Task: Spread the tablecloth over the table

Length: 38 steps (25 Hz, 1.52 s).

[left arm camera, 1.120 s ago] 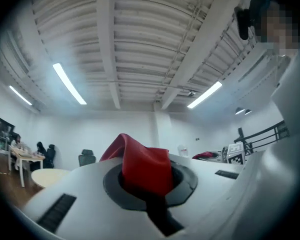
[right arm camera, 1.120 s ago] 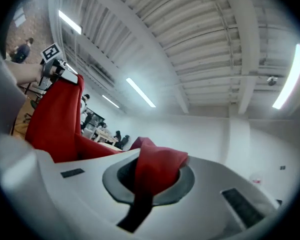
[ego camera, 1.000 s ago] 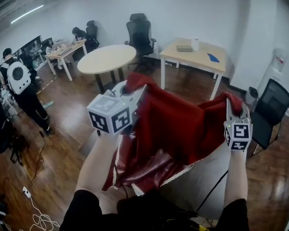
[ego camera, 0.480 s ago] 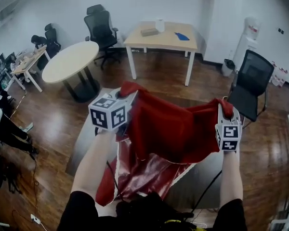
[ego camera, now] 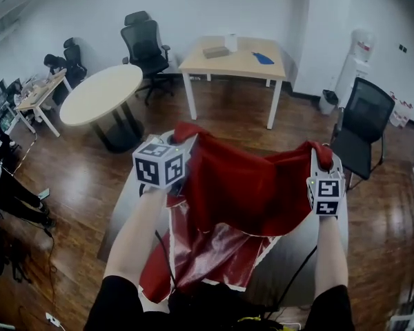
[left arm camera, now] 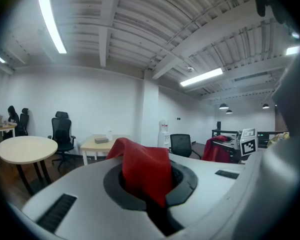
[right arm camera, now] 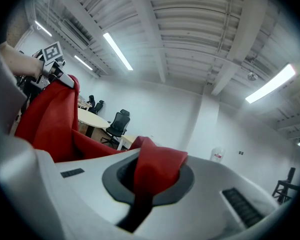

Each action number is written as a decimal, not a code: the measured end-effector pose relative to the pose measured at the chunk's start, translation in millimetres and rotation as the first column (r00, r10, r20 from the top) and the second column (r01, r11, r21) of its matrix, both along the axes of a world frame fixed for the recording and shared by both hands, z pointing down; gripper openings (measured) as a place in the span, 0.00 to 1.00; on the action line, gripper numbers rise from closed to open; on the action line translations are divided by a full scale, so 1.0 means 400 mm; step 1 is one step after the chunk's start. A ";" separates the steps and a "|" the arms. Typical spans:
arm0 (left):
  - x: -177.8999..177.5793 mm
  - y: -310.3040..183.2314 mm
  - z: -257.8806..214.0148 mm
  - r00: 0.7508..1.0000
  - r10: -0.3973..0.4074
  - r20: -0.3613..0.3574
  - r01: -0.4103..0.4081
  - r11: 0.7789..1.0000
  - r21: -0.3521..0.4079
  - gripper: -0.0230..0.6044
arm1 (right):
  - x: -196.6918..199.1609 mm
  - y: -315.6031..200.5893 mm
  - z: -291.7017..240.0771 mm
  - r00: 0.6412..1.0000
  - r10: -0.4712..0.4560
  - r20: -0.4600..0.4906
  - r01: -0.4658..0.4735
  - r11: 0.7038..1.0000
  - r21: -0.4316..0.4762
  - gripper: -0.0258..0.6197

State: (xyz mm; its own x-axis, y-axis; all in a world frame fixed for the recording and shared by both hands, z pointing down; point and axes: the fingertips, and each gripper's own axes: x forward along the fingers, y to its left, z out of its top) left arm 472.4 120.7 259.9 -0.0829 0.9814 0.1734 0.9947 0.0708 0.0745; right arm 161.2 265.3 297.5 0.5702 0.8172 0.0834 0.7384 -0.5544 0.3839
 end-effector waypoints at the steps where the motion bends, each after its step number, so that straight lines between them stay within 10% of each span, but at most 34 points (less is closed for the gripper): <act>1: 0.003 -0.008 0.036 1.000 -0.002 0.008 0.002 1.000 0.018 0.05 | -0.001 -0.007 0.031 1.000 0.001 0.008 -0.001 1.000 0.017 0.06; 10: -0.174 -0.162 0.511 0.973 0.058 0.221 -0.132 0.933 0.336 0.05 | -0.147 -0.087 0.431 0.954 -0.027 0.300 -0.053 0.966 0.254 0.06; 14: -0.326 -0.191 0.601 0.950 0.119 0.290 -0.227 0.899 0.375 0.05 | -0.228 -0.086 0.507 0.920 -0.039 0.390 -0.085 0.951 0.296 0.06; 24: -0.552 -0.211 0.762 0.974 0.143 0.177 -0.212 0.850 0.482 0.05 | -0.275 -0.232 0.768 0.846 -0.139 0.514 -0.100 0.906 0.411 0.06; 31: -0.689 -0.292 0.829 0.913 0.123 0.389 -0.331 0.782 0.528 0.05 | -0.342 -0.322 0.917 0.762 -0.218 0.609 -0.142 0.863 0.486 0.06; 38: -0.860 -0.256 0.807 0.855 0.220 0.469 -0.454 0.754 0.474 0.05 | -0.457 -0.264 0.841 0.831 -0.048 0.554 -0.237 0.870 0.432 0.20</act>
State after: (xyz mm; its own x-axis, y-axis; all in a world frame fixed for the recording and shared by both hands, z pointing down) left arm 128.5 18.2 582.7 -0.5601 0.6143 0.5559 0.8000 0.2265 0.5556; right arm -21.6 159.8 633.7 0.2381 0.6429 0.7280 0.5527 -0.7061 0.4427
